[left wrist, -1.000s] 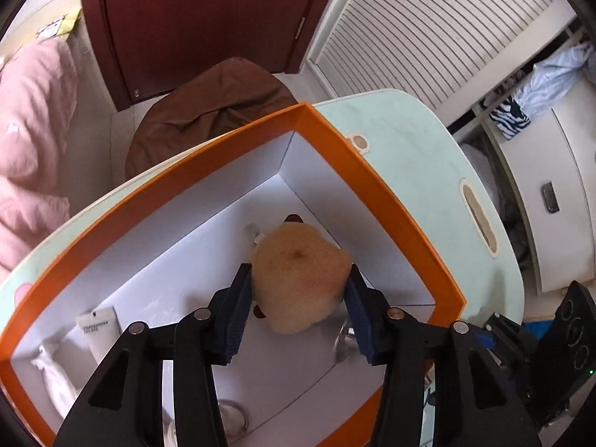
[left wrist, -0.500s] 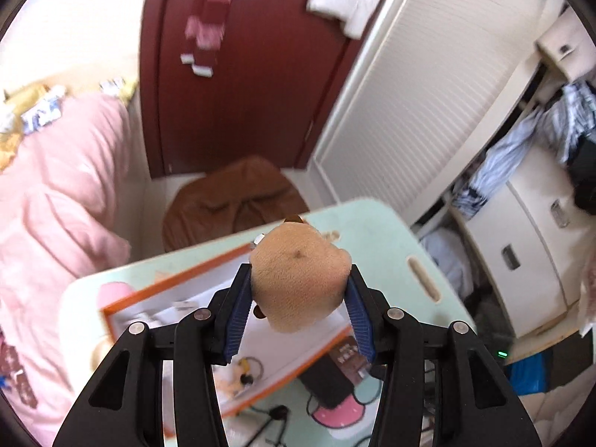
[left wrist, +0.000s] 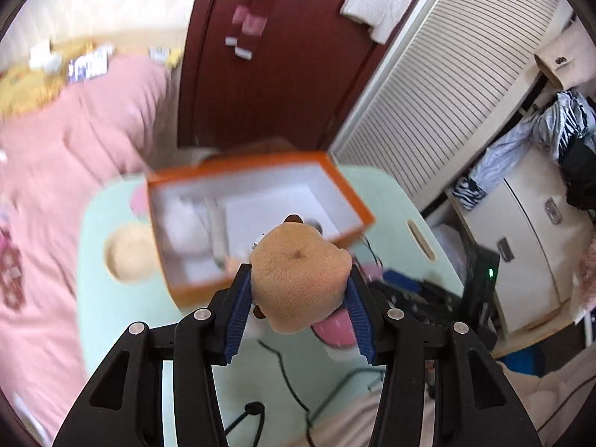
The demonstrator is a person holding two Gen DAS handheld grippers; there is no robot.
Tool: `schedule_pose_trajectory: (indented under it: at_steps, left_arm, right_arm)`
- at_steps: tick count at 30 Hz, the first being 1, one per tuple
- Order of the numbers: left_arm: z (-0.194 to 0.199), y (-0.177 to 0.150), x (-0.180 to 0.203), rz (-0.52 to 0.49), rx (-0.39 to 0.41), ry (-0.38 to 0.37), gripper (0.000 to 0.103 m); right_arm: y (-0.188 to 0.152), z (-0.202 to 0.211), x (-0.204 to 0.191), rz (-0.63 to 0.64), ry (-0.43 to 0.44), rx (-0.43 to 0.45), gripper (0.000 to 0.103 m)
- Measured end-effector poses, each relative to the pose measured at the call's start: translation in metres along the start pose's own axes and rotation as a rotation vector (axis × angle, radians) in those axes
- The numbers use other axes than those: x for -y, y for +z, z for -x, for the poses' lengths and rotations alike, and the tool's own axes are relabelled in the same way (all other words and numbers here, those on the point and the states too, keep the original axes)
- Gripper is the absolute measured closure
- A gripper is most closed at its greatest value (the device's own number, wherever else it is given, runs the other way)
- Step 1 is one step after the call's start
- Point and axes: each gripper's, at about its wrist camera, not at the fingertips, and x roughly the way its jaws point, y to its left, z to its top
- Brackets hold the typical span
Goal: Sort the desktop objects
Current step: 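Carry the plush toy out and set it beside the bubble wrap, open left gripper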
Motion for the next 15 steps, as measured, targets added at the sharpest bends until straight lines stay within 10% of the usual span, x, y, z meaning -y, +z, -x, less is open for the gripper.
schedule_pose_trajectory:
  at_steps: [6, 15]
  left_arm:
    - [-0.037, -0.036, -0.004, 0.048, -0.080, -0.017, 0.053]
    - [-0.073, -0.072, 0.018, -0.072, -0.080, 0.235, 0.052]
  right_arm:
    - [0.000, -0.001, -0.001, 0.012, -0.006, 0.002, 0.038]
    - [-0.003, -0.005, -0.013, 0.082, -0.068, 0.000, 0.038]
